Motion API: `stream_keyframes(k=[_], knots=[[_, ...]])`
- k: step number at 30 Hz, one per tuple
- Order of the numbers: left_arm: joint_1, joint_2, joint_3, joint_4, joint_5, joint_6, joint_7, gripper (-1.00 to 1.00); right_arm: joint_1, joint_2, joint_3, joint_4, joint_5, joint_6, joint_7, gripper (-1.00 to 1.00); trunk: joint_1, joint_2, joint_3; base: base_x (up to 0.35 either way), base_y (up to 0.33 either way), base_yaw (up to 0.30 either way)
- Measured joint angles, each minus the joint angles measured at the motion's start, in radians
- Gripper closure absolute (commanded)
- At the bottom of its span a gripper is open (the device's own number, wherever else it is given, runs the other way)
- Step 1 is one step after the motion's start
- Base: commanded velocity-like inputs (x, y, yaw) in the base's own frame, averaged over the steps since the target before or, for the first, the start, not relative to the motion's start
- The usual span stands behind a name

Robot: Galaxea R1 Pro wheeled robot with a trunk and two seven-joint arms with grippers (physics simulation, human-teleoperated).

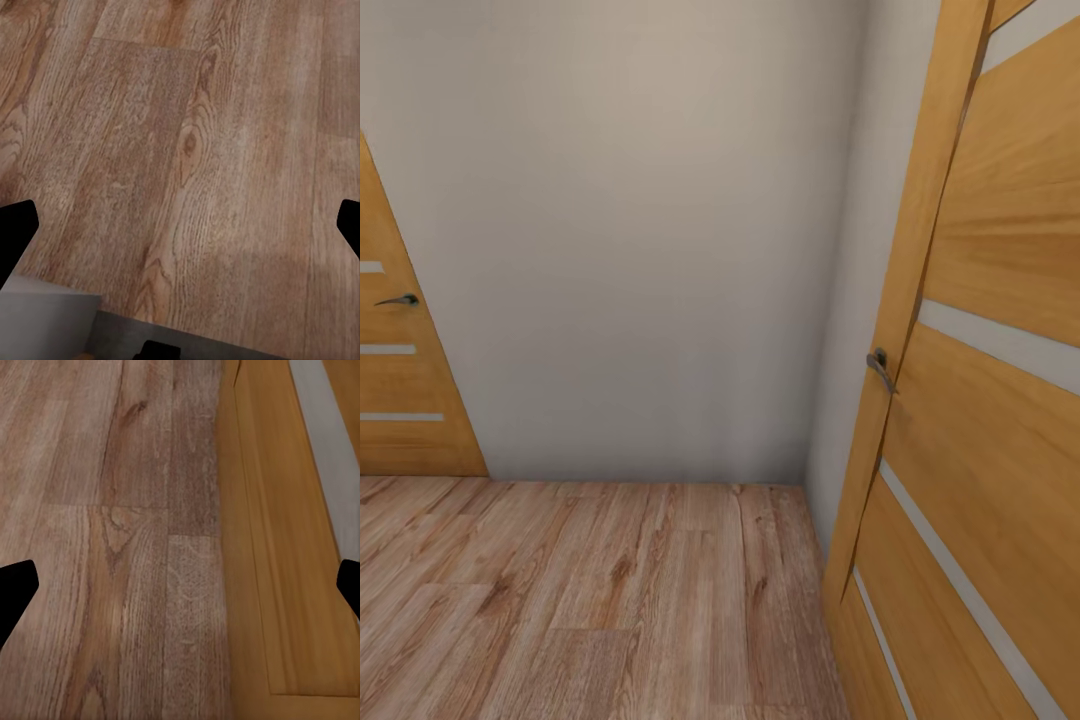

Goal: Move the two storage containers from the living room to the garage. In the garage, place one container on the floor and stack the other container on top of it (either order is fine).

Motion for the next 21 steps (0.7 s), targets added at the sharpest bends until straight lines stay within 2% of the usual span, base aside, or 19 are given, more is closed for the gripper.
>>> stream_keyframes(k=[21], knots=[[0.0,0.0,0.003,0.001,0.0,0.0,-0.002,-1.0,0.0,0.0,0.002,-0.002,0.005,-0.004,0.005,-1.0,0.0,0.0,0.0,0.0,0.0,0.0]])
